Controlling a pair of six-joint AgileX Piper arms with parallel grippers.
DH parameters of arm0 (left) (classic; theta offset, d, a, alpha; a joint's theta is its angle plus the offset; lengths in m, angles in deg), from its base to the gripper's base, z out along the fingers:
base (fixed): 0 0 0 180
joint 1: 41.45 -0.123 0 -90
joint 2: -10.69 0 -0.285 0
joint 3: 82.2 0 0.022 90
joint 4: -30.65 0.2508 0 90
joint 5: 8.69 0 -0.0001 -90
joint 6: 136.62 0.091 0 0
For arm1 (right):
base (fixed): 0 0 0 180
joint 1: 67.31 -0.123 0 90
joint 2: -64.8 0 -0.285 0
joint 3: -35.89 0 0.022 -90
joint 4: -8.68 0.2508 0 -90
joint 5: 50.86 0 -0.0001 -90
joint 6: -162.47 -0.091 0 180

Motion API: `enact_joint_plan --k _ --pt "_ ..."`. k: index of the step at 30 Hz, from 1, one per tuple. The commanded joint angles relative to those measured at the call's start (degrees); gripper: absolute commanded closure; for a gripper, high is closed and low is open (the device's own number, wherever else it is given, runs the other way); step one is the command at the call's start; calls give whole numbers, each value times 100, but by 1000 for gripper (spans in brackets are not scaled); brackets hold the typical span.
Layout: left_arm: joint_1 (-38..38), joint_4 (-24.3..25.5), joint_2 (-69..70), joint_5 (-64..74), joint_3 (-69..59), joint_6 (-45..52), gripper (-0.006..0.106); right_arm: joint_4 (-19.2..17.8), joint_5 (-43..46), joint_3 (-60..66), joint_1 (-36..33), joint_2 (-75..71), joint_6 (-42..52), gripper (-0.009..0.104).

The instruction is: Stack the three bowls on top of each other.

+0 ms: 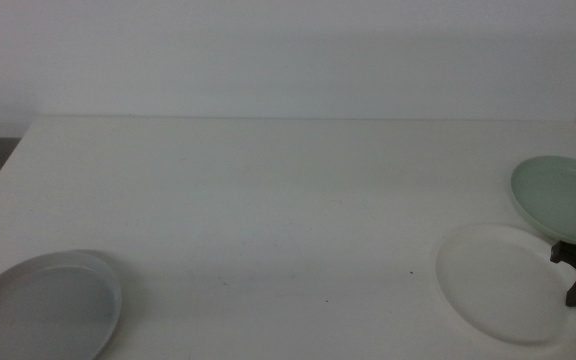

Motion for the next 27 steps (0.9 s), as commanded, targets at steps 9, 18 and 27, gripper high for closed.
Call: enact_joint_plan --k 9,18,27 --pt "-1 21 16 -58 -3 0 7 26 -250 -83 -284 -174 519 97" --pt "-1 21 16 -58 -3 0 7 445 -1009 -1223 -1517 -400 444 97" --pt "-1 21 16 -58 -3 0 7 877 -1331 -2936 -2415 166 415 97"
